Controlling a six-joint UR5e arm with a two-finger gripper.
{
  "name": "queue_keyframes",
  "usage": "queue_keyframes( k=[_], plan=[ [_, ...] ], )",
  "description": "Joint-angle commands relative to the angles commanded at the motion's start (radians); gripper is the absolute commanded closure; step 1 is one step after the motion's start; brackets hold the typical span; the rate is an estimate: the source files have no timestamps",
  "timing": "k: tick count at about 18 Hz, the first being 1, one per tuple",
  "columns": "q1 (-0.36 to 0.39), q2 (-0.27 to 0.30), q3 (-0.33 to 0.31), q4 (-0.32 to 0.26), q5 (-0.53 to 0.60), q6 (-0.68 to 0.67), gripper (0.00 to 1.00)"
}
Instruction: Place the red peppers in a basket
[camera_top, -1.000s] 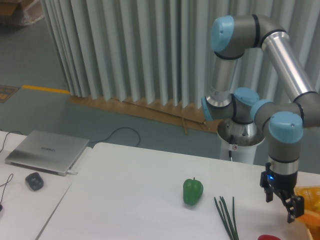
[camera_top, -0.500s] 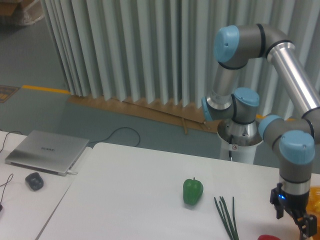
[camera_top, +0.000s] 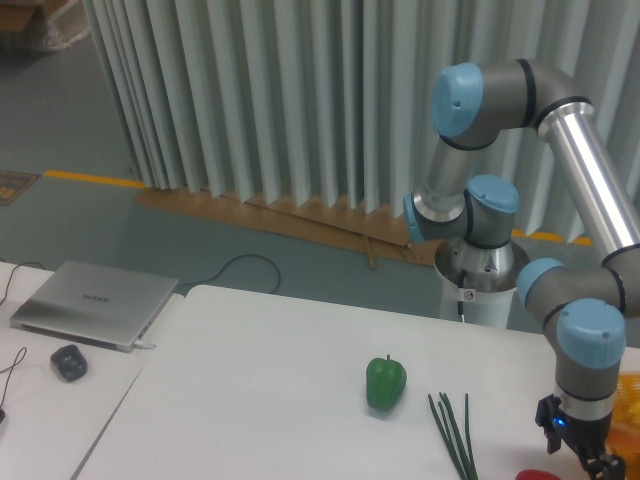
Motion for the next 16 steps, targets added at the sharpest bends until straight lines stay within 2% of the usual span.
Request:
queue_keyframes(
  k=[3, 7, 16],
  plan=[
    [-0.024, -0.035, 0.002, 0.044, 0.002, -0.021, 0.0],
    [-0.029, -0.054, 0.008, 0.046, 0.002, -0.028, 0.0],
    [-0.046, -0.057, 0.014, 0.046, 0.005, -0.029, 0.0]
  ],
)
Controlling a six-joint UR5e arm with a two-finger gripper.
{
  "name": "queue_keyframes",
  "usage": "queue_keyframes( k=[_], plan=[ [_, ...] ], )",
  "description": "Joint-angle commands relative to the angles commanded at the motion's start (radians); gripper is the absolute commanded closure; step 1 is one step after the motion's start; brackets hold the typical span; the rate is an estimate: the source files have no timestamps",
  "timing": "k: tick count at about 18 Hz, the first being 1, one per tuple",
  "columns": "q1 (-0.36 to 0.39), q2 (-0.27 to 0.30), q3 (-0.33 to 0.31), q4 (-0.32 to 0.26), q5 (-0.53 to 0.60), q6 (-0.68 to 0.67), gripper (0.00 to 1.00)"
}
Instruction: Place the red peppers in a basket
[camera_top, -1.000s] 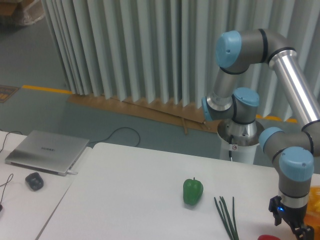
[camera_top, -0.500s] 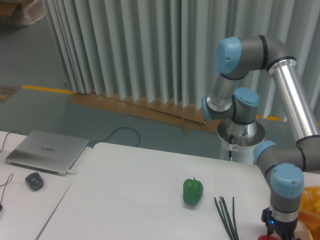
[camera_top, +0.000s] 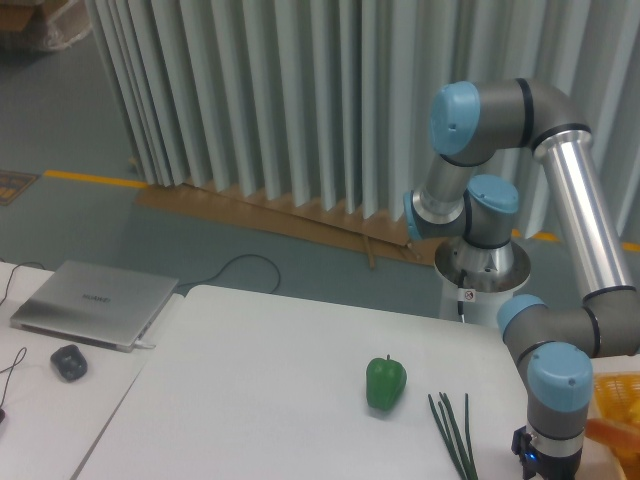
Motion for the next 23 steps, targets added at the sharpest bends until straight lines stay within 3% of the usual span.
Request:
queue_keyframes(
  k=[9, 20, 21, 23],
  plan=[
    [-0.032, -0.035, 0.041, 0.002, 0.018, -0.035, 0.0],
    [-0.043, -0.057, 0.038, 0.005, 0.034, -0.041, 0.0],
    [-0.045, -0.055, 0.034, 0.003, 0.04, -0.048, 0.08],
    [-0.043, -0.049, 0.015, 0.006, 0.061, -0.035, 0.0]
  ],
)
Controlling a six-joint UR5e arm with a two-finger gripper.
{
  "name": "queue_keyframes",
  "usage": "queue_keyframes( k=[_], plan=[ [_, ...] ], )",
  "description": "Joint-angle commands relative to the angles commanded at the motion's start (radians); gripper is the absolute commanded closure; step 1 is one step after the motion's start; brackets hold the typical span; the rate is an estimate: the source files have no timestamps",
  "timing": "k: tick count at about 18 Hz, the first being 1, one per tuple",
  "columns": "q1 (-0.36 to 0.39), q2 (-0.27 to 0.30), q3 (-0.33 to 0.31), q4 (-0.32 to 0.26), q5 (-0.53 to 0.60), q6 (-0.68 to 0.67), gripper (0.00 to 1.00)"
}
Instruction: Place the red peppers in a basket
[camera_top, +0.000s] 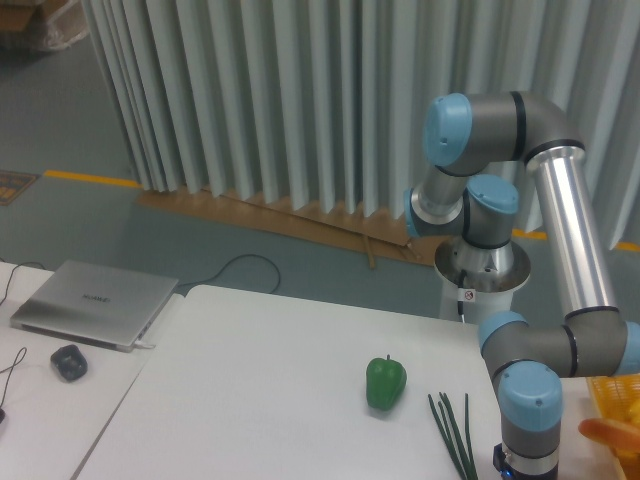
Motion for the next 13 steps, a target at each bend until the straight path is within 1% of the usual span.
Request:
queue_keyframes(
  k=[3, 5, 7, 8, 10, 11, 13],
  plan=[
    [-0.003, -0.003, 0.0, 0.005, 0.006, -0.009, 0.0],
    [-0.008, -0.008, -0.002, 0.021, 0.012, -0.038, 0.0],
    [-0.014, -0.006, -0.002, 0.02, 0.028, -0.04, 0.0],
    [-0.015, -0.008, -0.002, 0.02, 0.031, -0.043, 0.12],
    [-0.014, -0.006, -0.002, 0.02, 0.031, -0.035, 0.19],
    [-0.014, -0.005, -0.002, 0.02, 0.029, -0.034, 0.26],
    [-0.012, -0.003, -0.002, 0.018, 0.029, -0.034, 0.28]
  ],
)
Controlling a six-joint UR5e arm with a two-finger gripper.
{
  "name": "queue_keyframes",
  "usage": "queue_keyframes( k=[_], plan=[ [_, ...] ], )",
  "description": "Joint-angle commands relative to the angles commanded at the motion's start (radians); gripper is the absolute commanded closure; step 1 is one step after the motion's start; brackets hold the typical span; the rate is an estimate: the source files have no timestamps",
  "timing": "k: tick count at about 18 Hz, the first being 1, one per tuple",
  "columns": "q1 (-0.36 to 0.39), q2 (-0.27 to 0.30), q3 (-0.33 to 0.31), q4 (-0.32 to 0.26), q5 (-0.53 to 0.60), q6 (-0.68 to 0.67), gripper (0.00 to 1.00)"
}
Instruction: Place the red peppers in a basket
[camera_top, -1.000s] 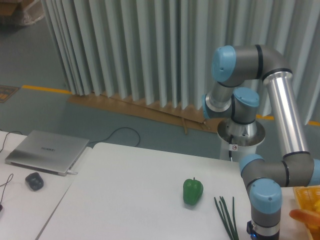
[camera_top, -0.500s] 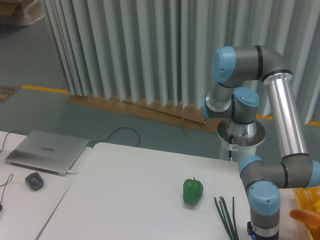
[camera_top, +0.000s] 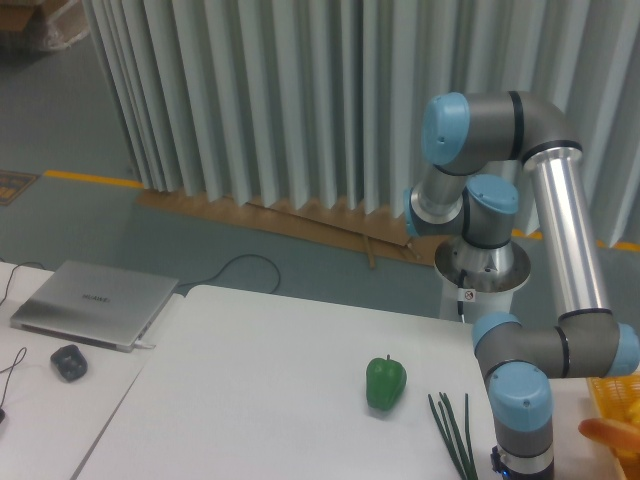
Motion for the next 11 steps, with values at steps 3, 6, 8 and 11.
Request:
queue_keyframes(
  k=[3, 6, 8, 11],
  plan=[
    [0.003, 0.003, -0.002, 0.0, -0.002, 0.002, 0.26],
    [0.005, 0.005, -0.002, 0.0, -0.002, 0.003, 0.26],
    [0.006, 0.006, 0.0, 0.0, -0.002, 0.003, 0.26],
    [0.017, 0.021, -0.002, 0.0, -0.005, 0.005, 0.26]
  ],
)
